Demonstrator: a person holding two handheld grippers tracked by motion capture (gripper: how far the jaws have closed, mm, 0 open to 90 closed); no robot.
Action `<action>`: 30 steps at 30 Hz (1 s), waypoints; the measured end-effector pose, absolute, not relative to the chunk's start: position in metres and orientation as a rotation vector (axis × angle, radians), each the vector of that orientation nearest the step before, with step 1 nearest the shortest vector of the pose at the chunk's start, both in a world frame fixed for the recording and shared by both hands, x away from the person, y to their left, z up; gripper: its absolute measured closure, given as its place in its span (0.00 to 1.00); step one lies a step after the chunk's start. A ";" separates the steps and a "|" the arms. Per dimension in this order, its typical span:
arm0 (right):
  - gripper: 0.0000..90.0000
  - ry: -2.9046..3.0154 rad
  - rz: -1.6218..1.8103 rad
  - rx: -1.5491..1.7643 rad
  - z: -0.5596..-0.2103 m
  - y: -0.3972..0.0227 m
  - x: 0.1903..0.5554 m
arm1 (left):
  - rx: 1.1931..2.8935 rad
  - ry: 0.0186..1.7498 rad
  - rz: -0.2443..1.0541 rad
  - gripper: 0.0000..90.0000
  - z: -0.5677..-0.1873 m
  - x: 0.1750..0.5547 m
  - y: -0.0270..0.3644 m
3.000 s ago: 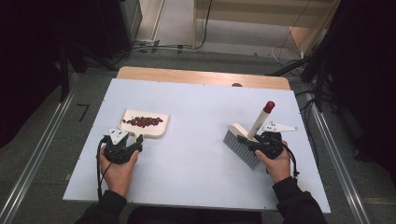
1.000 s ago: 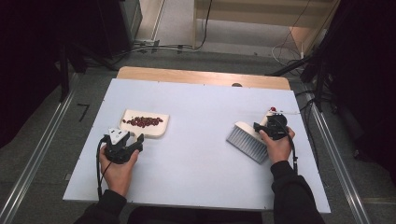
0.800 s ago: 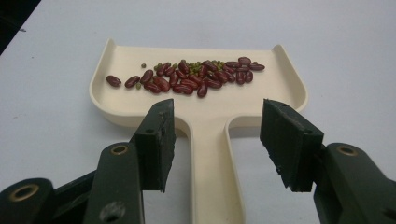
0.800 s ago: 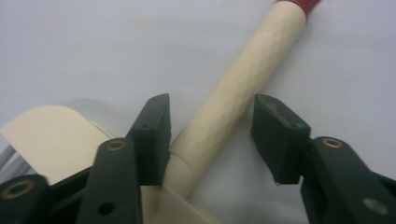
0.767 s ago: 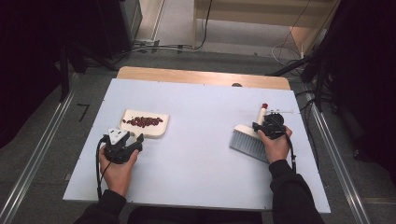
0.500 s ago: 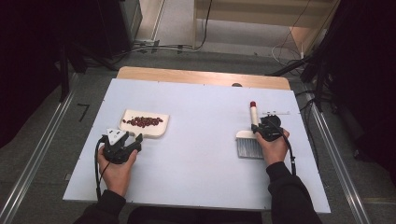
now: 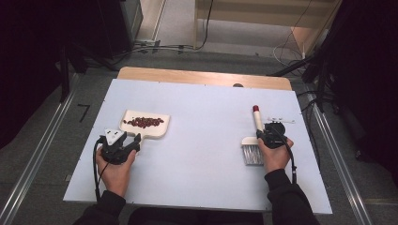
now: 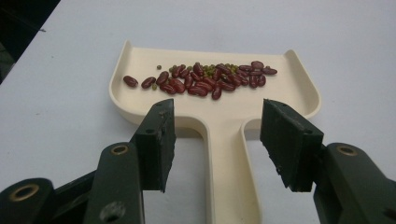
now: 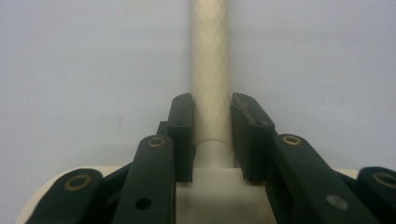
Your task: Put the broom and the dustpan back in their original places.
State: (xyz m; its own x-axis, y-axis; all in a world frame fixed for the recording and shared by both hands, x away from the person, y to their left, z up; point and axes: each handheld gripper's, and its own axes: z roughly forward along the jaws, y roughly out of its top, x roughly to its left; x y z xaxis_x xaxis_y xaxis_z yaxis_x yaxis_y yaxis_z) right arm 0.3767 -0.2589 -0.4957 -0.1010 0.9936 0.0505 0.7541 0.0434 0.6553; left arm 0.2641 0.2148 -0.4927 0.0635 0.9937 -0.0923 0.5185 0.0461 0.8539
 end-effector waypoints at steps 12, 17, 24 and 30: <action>0.44 1.911 0.917 1.655 -0.487 -0.266 0.370 | 1.544 1.598 0.761 0.43 -0.496 0.267 0.224; 0.38 1.924 0.939 1.621 -0.484 -0.270 0.364 | 1.540 1.607 0.745 0.40 -0.496 0.268 0.228; 0.36 1.939 0.960 1.595 -0.482 -0.282 0.353 | 1.537 1.608 0.719 0.36 -0.496 0.269 0.234; 0.35 1.920 0.961 1.602 -0.481 -0.299 0.344 | 1.532 1.604 0.704 0.35 -0.495 0.269 0.238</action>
State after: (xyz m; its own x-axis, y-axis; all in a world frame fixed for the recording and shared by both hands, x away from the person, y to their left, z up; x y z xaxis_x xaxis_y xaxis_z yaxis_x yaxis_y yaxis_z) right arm 0.3438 -0.2994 -0.4807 -0.2173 0.9723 0.0865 0.6516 0.0785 0.7544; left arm 0.2688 0.2381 -0.4953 0.0445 0.9852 -0.1656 0.5453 0.1149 0.8303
